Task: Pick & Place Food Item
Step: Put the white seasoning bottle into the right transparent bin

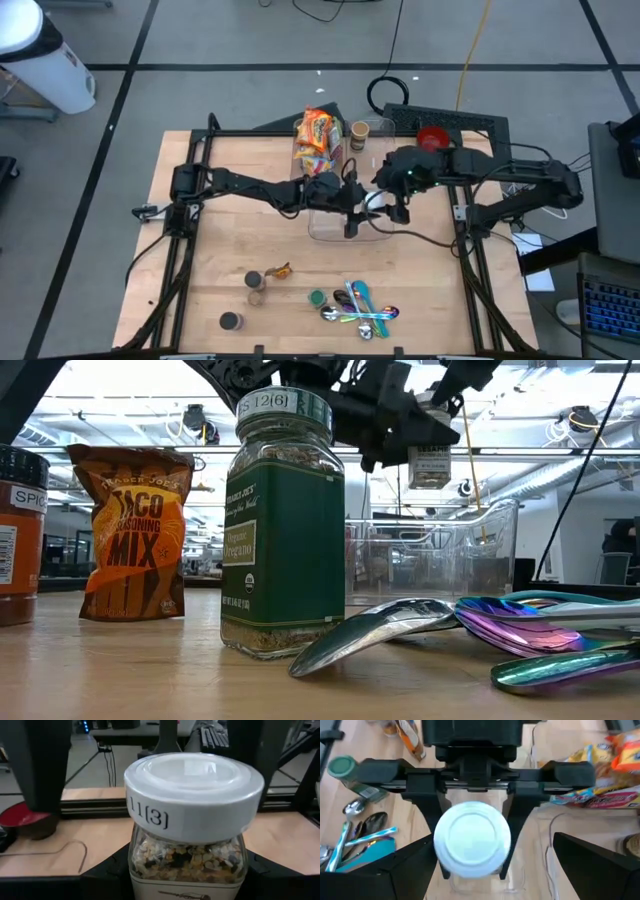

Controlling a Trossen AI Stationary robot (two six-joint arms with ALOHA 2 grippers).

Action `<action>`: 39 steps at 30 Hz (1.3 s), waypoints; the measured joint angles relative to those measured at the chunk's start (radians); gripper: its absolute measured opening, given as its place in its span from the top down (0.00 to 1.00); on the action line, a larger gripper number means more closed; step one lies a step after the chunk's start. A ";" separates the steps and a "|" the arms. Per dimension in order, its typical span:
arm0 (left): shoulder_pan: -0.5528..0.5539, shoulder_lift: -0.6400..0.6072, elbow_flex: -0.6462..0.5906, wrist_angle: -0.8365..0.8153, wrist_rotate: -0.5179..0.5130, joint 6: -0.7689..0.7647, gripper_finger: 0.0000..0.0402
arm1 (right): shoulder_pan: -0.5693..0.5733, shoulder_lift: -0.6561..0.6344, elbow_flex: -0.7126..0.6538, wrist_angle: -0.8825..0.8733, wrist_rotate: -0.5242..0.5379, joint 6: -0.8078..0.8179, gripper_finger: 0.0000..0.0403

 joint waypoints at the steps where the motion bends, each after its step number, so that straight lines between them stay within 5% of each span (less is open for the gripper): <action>1: 0.000 0.000 0.000 -0.002 0.000 0.000 0.48 | 0.000 0.010 0.000 0.000 0.000 0.000 0.06; 12: 0.001 0.000 0.000 -0.003 -0.007 -0.003 0.48 | 0.036 0.061 0.000 -0.003 0.006 0.002 0.10; 24: 0.001 0.000 0.000 -0.003 -0.012 -0.005 0.48 | 0.039 0.038 -0.001 -0.004 0.005 0.005 0.53; 35: -0.010 0.000 0.001 -0.012 -0.061 0.003 0.48 | 0.040 0.035 -0.001 -0.026 0.005 0.009 0.53; 39: -0.012 -0.051 0.002 -0.037 -0.084 -0.049 0.18 | 0.039 0.034 -0.001 -0.068 0.006 0.033 0.53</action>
